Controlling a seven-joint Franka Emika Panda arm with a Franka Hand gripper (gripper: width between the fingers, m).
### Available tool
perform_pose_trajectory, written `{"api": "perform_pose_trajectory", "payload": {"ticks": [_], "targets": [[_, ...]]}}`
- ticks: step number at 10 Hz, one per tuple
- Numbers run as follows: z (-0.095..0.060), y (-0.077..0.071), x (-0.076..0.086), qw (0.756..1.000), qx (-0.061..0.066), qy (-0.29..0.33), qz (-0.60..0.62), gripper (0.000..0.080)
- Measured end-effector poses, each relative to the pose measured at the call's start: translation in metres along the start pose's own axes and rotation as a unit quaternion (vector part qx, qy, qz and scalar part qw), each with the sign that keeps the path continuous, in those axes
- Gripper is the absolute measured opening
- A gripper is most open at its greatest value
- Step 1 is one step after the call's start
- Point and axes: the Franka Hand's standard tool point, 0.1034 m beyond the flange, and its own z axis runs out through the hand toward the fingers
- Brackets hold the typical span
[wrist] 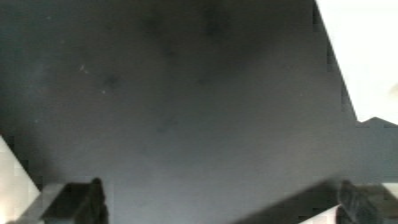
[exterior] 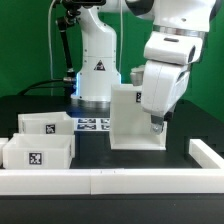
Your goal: Assemble drawer
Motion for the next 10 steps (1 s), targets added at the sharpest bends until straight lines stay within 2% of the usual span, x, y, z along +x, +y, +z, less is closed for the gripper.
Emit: {"api": "perform_pose_trajectory", "payload": {"ticks": [1, 5, 7, 9, 10], "targets": [[0.0, 0.0, 0.0, 1.0, -0.004, -0.004, -0.007, 0.0649], [0.0, 0.0, 0.001, 1.0, -0.004, -0.004, -0.008, 0.0649], [-0.002, -0.004, 0.0, 0.999, -0.002, -0.005, 0.054, 0.0649], [-0.004, -0.01, -0.001, 0.988, 0.017, -0.017, 0.152, 0.0649], [-0.007, -0.01, 0.003, 0.98, 0.02, -0.016, 0.197, 0.0649]]}}
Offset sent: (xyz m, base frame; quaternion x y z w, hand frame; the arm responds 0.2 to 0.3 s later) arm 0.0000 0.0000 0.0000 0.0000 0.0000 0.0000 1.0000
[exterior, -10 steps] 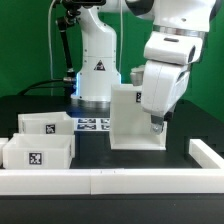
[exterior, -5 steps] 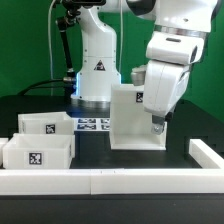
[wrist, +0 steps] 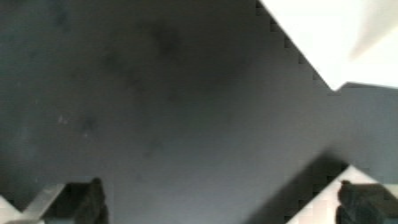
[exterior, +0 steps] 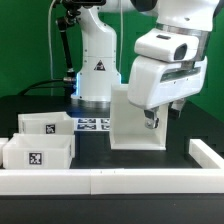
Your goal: Assemble drawer
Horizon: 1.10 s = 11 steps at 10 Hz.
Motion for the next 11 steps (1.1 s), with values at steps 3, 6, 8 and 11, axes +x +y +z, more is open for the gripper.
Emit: {"api": "perform_pose_trajectory", "payload": {"ticks": [3, 6, 8, 11], "targets": [[-0.001, -0.003, 0.004, 0.997, 0.002, 0.003, 0.077, 0.0649], [-0.011, -0.012, -0.003, 0.97, 0.016, 0.008, 0.243, 0.0649], [-0.027, -0.022, -0.014, 0.961, 0.02, 0.01, 0.275, 0.0649], [-0.051, -0.033, -0.034, 0.96, 0.015, 0.019, 0.279, 0.0649]]}}
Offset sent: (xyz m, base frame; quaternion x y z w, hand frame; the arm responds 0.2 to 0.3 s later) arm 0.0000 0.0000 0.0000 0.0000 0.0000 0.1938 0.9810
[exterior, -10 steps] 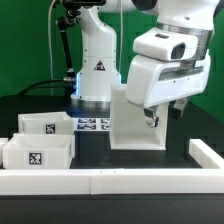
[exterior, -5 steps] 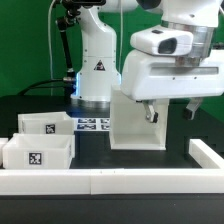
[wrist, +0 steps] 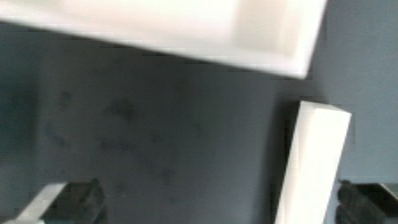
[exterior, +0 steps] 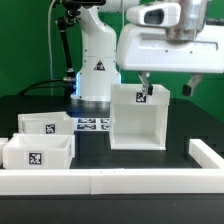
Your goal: Assemble drawer
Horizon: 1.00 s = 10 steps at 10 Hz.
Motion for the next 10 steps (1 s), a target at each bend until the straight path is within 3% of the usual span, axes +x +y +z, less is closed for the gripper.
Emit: {"api": "perform_pose_trajectory", "payload": {"ticks": [2, 4, 7, 8, 9, 10], "targets": [[-0.008, -0.004, -0.021, 1.0, -0.003, 0.0, 0.004, 0.0649], [-0.005, -0.01, -0.037, 1.0, -0.006, -0.007, 0.006, 0.0649], [-0.004, -0.01, -0.037, 1.0, -0.006, -0.008, 0.006, 0.0649], [-0.002, -0.01, -0.038, 1.0, -0.002, -0.006, 0.015, 0.0649], [0.007, -0.013, -0.044, 0.999, 0.017, 0.0, 0.046, 0.0649], [0.013, -0.015, -0.052, 0.998, 0.023, -0.003, 0.059, 0.0649]]}}
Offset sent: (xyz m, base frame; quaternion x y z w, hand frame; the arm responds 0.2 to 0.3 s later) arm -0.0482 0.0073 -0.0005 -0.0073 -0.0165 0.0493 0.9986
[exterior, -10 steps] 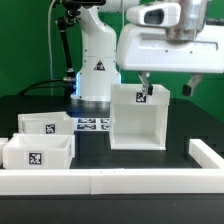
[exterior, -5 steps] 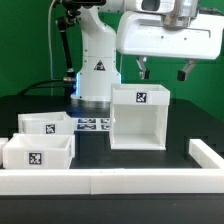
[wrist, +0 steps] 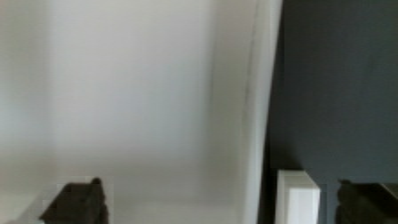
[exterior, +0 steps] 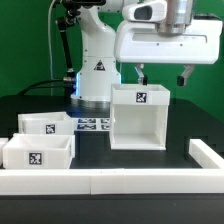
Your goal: Assemble drawer
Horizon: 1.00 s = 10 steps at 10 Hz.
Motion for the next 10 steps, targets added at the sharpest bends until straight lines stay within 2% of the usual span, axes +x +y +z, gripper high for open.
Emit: {"api": "perform_pose_trajectory", "payload": {"ticks": [3, 6, 7, 8, 9, 10], "targets": [[0.017, -0.008, -0.019, 1.0, 0.002, -0.001, 0.001, 0.0649], [0.024, -0.011, -0.023, 1.0, 0.003, -0.002, -0.003, 0.0649], [0.024, -0.011, -0.023, 1.0, 0.003, -0.002, -0.003, 0.055], [0.024, -0.011, -0.023, 1.0, 0.003, -0.002, -0.003, 0.055], [0.024, -0.011, -0.023, 1.0, 0.003, -0.002, -0.003, 0.0367], [0.024, -0.011, -0.023, 1.0, 0.003, -0.002, -0.003, 0.023]]}}
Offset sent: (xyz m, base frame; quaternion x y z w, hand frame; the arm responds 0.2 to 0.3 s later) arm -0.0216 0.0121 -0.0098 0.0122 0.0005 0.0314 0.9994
